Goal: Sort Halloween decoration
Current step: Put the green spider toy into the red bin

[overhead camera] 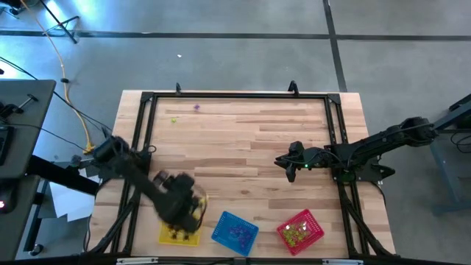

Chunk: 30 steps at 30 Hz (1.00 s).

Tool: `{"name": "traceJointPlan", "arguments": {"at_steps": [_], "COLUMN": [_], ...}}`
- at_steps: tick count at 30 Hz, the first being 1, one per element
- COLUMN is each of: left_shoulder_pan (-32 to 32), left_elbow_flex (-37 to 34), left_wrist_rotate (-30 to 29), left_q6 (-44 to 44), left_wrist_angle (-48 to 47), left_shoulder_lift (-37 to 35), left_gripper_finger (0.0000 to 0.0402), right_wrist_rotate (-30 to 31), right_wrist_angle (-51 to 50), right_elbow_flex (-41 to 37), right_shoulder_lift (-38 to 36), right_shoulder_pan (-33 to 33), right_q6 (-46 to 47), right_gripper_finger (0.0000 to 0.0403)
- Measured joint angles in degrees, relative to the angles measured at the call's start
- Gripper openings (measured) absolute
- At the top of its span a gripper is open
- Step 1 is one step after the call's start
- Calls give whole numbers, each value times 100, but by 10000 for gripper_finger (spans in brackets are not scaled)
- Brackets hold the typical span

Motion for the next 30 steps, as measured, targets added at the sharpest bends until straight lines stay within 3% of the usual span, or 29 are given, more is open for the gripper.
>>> {"name": "traceJointPlan", "arguments": {"at_steps": [4,10,19,25,30], "left_shoulder_pan": [924,2276,4132,5586,6513], "left_elbow_flex": [-742,-2246,-4006,-4465,-4512], "left_wrist_rotate": [-479,-331,-148,223,798], "left_q6": [1238,3157,4185,5343,5910], "left_wrist_angle": [735,2513,3816,4793,4960], "left_shoulder_lift": [-451,-1702,-3551,-3795,-3628], "left_gripper_finger": [181,182,182,182,182], "right_wrist_rotate": [1,1,0,0,0], "right_wrist_angle": [-12,-11,-13,-22,-40], "right_elbow_flex": [0,0,0,0,0], "right_shoulder_lift": [0,0,0,0,0], "right_shoulder_pan": [-1,-1,0,-1,-2], "right_q6": [0,0,0,0,0], "right_gripper_finger": [91,91,91,91,91]}}
